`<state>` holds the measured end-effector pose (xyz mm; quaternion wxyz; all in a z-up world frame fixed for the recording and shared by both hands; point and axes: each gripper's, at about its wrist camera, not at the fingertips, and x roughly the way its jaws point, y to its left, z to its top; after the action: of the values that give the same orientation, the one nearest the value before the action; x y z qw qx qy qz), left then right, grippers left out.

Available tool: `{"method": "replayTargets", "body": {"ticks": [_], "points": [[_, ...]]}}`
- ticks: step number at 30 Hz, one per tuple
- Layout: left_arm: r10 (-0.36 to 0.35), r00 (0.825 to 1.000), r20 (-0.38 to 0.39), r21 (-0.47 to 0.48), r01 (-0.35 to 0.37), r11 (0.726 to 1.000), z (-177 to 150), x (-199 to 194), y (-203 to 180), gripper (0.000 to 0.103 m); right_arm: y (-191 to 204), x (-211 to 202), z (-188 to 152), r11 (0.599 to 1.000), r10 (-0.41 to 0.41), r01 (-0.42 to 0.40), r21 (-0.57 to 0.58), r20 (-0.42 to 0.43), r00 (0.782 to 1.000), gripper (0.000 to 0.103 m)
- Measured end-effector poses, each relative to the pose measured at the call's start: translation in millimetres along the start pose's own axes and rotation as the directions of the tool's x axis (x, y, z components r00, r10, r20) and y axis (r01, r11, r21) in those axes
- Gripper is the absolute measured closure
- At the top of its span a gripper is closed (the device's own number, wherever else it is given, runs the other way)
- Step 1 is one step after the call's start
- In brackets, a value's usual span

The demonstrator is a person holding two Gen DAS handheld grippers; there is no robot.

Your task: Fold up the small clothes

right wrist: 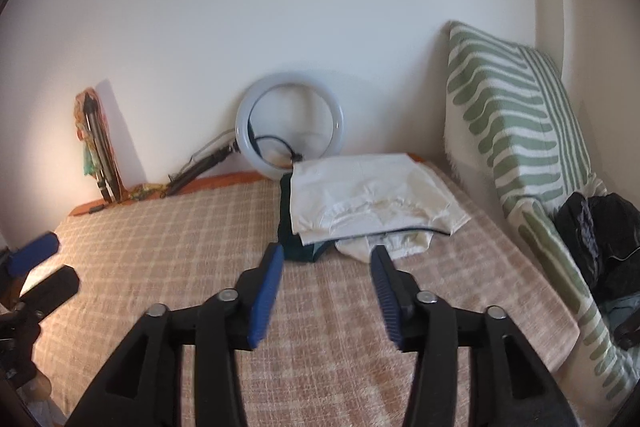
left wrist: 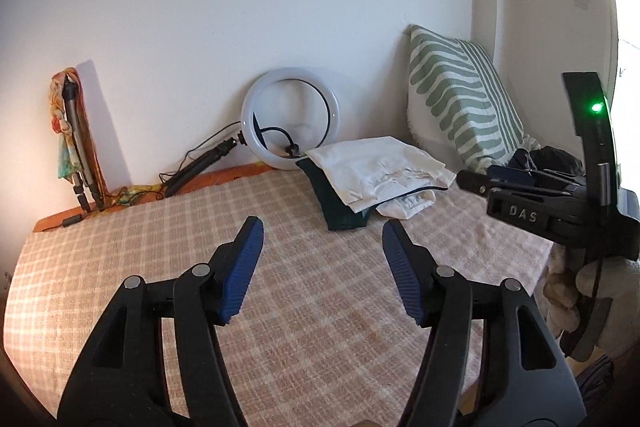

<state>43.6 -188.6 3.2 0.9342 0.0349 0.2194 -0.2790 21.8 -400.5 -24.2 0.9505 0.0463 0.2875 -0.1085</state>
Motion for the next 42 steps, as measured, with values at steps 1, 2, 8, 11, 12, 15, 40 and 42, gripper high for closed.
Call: {"method": "replayTargets", "body": {"ticks": [1, 2, 8, 11, 12, 15, 40, 42], "points": [[0.005, 1.0, -0.006, 0.016, -0.005, 1.0, -2, 1, -1, 0.039, 0, 1, -2, 1.0, -0.002, 0.002, 0.005, 0.002, 1.0, 0.034], [0.012, 1.0, -0.012, 0.03, -0.011, 0.999, -4, 3, -1, 0.038, -1, 2, -3, 1.0, -0.006, 0.006, 0.012, 0.011, 1.0, 0.028], [0.026, 0.999, -0.044, 0.021, -0.025, 0.999, -13, 9, 8, 0.018, 2, 4, -3, 0.999, -0.032, 0.03, 0.026, 0.059, 0.998, 0.0], [0.05, 0.998, -0.042, 0.037, -0.049, 0.998, -13, 9, 8, 0.009, 8, 6, -4, 0.998, -0.065, 0.064, 0.012, 0.077, 0.995, 0.0], [0.061, 0.998, -0.035, 0.043, -0.059, 0.997, -13, 8, 7, 0.003, 10, 8, -4, 0.998, -0.066, 0.066, 0.005, 0.076, 0.995, 0.0], [0.087, 0.996, -0.016, 0.065, -0.086, 0.994, -14, 4, 5, 0.0, 15, 14, -6, 0.998, -0.065, 0.066, -0.011, 0.064, 0.996, 0.0], [0.111, 0.992, -0.062, 0.065, -0.107, 0.992, -20, 6, 7, 0.0, 20, 20, -16, 0.998, -0.059, 0.058, 0.011, 0.04, 0.997, 0.0], [0.113, 0.992, -0.061, 0.064, -0.109, 0.992, -19, 7, 7, 0.0, 19, 21, -16, 0.998, -0.058, 0.057, 0.018, 0.039, 0.998, 0.0]]}}
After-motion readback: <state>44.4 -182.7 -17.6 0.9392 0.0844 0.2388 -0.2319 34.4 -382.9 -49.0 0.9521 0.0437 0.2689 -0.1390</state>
